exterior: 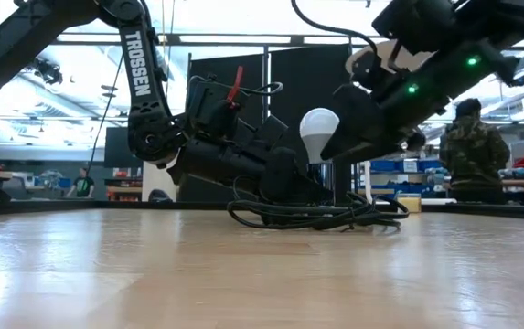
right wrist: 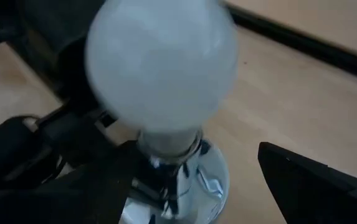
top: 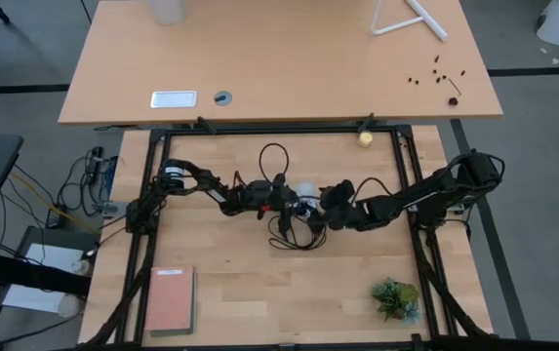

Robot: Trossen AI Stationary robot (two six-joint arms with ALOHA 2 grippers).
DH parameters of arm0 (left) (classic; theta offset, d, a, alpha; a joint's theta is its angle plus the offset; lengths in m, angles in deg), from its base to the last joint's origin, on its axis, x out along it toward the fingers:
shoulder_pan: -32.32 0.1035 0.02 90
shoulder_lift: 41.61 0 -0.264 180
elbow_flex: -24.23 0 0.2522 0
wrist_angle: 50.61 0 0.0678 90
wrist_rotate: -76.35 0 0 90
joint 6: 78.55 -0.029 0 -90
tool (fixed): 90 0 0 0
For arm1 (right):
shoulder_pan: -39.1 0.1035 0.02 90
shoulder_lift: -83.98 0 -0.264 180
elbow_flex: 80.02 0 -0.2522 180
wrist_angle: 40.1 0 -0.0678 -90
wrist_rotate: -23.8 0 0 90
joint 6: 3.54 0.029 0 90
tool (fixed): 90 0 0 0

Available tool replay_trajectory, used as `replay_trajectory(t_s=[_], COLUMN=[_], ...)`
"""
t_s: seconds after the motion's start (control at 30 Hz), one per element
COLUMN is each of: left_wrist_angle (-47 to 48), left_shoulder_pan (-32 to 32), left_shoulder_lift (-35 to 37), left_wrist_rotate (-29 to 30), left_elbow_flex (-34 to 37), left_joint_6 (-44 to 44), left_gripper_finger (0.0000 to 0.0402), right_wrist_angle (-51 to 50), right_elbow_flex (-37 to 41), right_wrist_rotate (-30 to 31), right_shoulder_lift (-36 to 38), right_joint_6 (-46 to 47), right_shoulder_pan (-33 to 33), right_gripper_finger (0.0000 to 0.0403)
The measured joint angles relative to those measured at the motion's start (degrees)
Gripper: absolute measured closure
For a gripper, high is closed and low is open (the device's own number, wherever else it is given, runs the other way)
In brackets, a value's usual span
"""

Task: Screw lightbulb
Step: Remove the white lightbulb from the silver lamp

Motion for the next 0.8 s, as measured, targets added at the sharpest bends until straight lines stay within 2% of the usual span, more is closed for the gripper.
replay_trajectory(t_s=[0.2, 0.3, 0.4, 0.5, 0.57, 0.63, 0.8], left_wrist_angle=[-0.03, 0.10, 0.22, 0.47, 0.44, 0.42, 0.42], left_shoulder_pan=[0.00, 0.04, 0.17, 0.13, 0.15, 0.30, 0.67], left_shoulder_lift=[-0.02, -0.02, -0.02, 0.02, 0.02, 0.02, 0.02], left_wrist_rotate=[0.01, 0.00, 0.47, 0.43, 0.18, 0.17, -0.20], left_elbow_flex=[0.00, -0.02, -0.13, 0.04, 0.04, 0.04, 0.04], left_joint_6=[0.05, 0.21, 0.39, -0.02, -0.04, -0.09, -0.02], left_gripper_finger=[0.0217, 0.0217, 0.0217, 0.0217, 0.0217, 0.0217, 0.0217], right_wrist_angle=[5.05, 3.08, -5.18, -19.23, -23.92, -23.30, -8.23], right_elbow_flex=[0.00, -0.12, -0.33, 0.32, 0.33, -0.10, -0.11], right_wrist_rotate=[-0.58, -0.43, 3.29, 8.77, 8.88, 6.25, 2.54], right_shoulder_lift=[-0.57, -0.59, -0.33, -0.46, -0.49, -0.23, -0.59], right_joint_6=[-6.33, -6.97, -0.54, 10.20, 18.32, 20.87, 7.77], right_shoulder_pan=[-2.54, -3.09, -2.87, -3.05, -2.81, -2.52, 0.26], right_gripper_finger=[0.0057, 0.0057, 0.0057, 0.0057, 0.0057, 0.0057, 0.0057])
